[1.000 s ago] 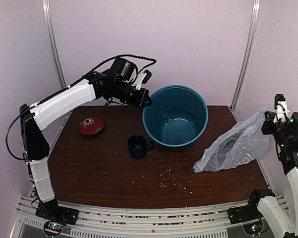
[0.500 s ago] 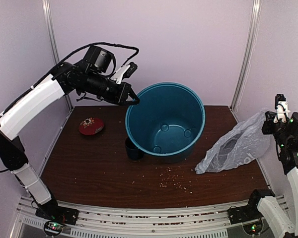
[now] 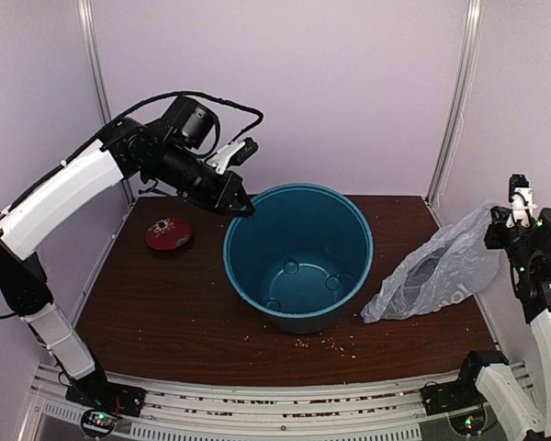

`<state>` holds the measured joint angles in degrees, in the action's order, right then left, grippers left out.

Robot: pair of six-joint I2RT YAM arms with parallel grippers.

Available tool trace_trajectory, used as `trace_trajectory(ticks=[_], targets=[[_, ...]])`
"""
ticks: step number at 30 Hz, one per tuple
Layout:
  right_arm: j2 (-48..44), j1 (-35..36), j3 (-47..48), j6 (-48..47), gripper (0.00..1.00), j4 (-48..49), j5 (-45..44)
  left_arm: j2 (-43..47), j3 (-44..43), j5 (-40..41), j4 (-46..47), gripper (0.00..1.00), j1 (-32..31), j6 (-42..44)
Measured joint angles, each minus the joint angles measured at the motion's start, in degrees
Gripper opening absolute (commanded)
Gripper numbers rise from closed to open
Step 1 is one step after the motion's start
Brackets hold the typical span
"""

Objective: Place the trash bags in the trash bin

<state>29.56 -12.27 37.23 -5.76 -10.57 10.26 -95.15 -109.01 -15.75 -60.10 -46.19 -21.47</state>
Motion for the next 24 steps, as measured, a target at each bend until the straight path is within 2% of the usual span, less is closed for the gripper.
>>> trace_trajectory(ticks=[6, 12, 18, 20, 24], targets=[[-0.1, 0.0, 0.0, 0.0, 0.0, 0.0, 0.0, -1.6, -0.2, -1.4, 0.0, 0.0, 0.0, 0.0], [-0.4, -0.2, 0.0, 0.0, 0.0, 0.0, 0.0, -3.1, -0.2, -3.2, 0.0, 0.06, 0.0, -0.7], [-0.5, -0.4, 0.0, 0.0, 0.0, 0.0, 0.0, -5.1, -2.1, -5.2, 0.6, 0.32, 0.0, -2.1], [-0.5, -0.4, 0.0, 0.0, 0.0, 0.0, 0.0, -6.6, -4.3, -5.5, 1.3, 0.35, 0.0, -2.7], [-0.6, -0.7, 0.0, 0.0, 0.0, 0.0, 0.0, -9.6, -8.7, -5.6, 3.1, 0.36, 0.0, -3.3]])
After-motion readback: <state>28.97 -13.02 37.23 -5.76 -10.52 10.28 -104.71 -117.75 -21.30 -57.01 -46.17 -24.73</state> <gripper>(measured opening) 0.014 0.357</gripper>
